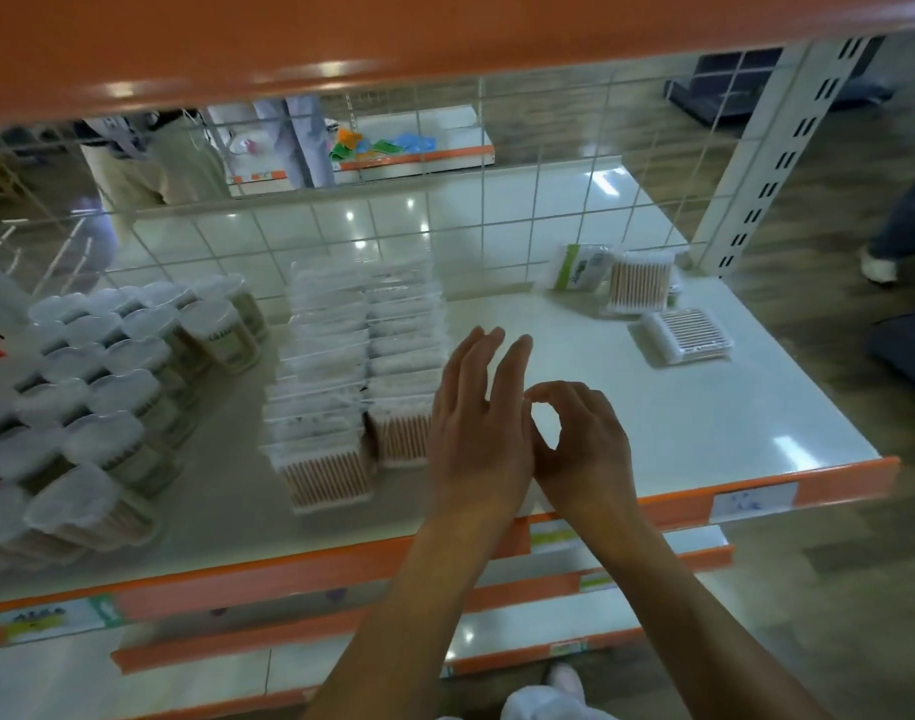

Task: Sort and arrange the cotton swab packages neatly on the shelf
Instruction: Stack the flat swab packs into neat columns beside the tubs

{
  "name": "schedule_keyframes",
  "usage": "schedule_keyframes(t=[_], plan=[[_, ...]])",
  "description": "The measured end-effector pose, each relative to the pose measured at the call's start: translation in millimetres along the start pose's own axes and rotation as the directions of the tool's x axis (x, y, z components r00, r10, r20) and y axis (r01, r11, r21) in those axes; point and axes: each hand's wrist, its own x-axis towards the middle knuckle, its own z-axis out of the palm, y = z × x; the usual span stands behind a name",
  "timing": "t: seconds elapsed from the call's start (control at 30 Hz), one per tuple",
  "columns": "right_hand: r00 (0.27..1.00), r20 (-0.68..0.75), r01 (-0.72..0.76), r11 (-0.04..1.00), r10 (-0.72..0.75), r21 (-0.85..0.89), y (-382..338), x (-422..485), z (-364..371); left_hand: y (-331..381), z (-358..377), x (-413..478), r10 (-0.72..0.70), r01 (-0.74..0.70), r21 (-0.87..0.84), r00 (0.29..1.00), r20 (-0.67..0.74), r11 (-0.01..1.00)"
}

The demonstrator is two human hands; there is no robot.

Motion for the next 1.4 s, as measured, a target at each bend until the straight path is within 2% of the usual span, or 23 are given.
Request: schedule_keyframes(t=[0.23,0.47,0.57,0.9,1.07,1.3,1.4], plan=[[0.993,0.098,-0.059,0.994,0.068,-0.094,31.6,20.6,-17.6,19.1,36.9,11.4,0.017,-0.020,0.080,0.999,0.039,0.997],[1.000,0.003,0.007,0.989,-0.006,-0.147,79.6,61.2,-25.2,25.9,66.2,13.8,-0.014,0.006,0.114,0.997,0.072,0.993],[1.000,0.017,-0.018,0.981,0.022,-0.193,93.5,94.5,-32.2,28.3,78.0,11.4,-0.046,0.034,0.131,0.995,0.085,0.991],[0.997,0.071,0.050,0.944,-0.028,-0.327,118.8,179.9,-28.3,32.1,92.0,13.8,-0.095,0.076,0.166,0.989,0.111,0.983],[0.993,0.114,0.039,0.940,0.000,-0.339,125.8,181.3,-24.7,29.5,93.9,13.0,-0.103,0.084,0.181,0.990,0.101,0.980],[0.999,0.032,0.019,0.918,-0.007,-0.395,120.9,160.0,-21.7,26.4,95.8,13.6,-0.114,0.098,0.162,0.989,0.097,0.982],[1.000,0.007,0.029,0.933,-0.028,-0.357,118.2,147.6,-22.8,22.2,93.9,12.8,-0.142,0.126,0.152,0.985,0.099,0.980]])
